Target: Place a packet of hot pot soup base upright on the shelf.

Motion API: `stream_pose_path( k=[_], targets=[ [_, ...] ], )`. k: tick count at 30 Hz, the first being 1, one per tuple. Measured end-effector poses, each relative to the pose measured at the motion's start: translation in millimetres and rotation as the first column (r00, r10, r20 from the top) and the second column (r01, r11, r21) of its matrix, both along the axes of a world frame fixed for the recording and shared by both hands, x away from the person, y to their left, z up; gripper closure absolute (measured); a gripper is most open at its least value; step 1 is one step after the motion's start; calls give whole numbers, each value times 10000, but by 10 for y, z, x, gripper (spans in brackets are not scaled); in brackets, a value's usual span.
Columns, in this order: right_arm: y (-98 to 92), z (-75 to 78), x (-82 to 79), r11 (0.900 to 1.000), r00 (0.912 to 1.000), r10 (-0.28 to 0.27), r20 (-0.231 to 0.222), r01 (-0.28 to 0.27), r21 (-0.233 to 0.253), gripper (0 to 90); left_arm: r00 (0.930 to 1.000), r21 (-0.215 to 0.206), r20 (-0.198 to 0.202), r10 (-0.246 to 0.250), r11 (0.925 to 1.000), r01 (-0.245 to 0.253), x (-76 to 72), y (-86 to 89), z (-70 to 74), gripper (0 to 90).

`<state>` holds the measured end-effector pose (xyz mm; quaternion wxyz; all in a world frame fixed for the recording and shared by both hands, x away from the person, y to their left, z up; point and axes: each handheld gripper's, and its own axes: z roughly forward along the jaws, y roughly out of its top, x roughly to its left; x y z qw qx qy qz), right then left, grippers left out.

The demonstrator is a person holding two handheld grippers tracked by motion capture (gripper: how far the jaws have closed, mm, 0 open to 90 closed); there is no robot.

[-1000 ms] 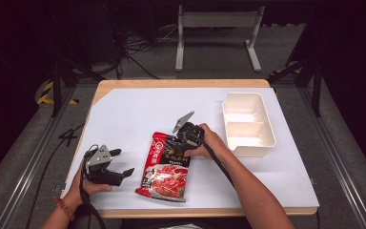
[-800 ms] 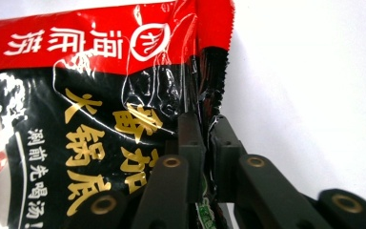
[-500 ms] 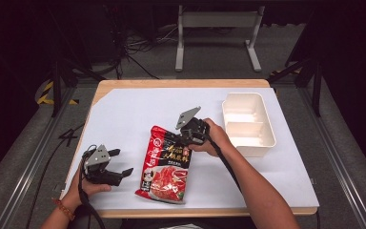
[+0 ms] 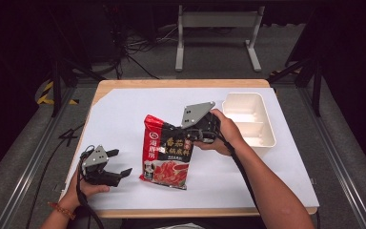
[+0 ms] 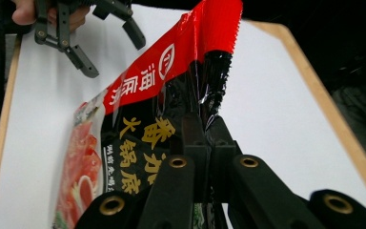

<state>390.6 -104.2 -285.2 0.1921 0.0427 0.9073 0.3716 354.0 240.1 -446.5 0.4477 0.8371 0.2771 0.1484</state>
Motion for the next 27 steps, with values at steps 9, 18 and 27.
stream_pose_path(
  k=[9,18,27],
  targets=[
    [-139,147,66,9987,9973,-481,560,472,173,893,10000,-82,-62,-12,10000,12,4,1,1,132],
    [-336,293,207,9916,9864,-1281,1026,1258,288,894,10000,-131,-78,-30,9999,29,16,13,1,133],
    [-607,459,278,9786,9704,-2024,1316,1951,661,897,10000,-106,-91,-32,9999,31,26,14,-1,133]
  ],
)
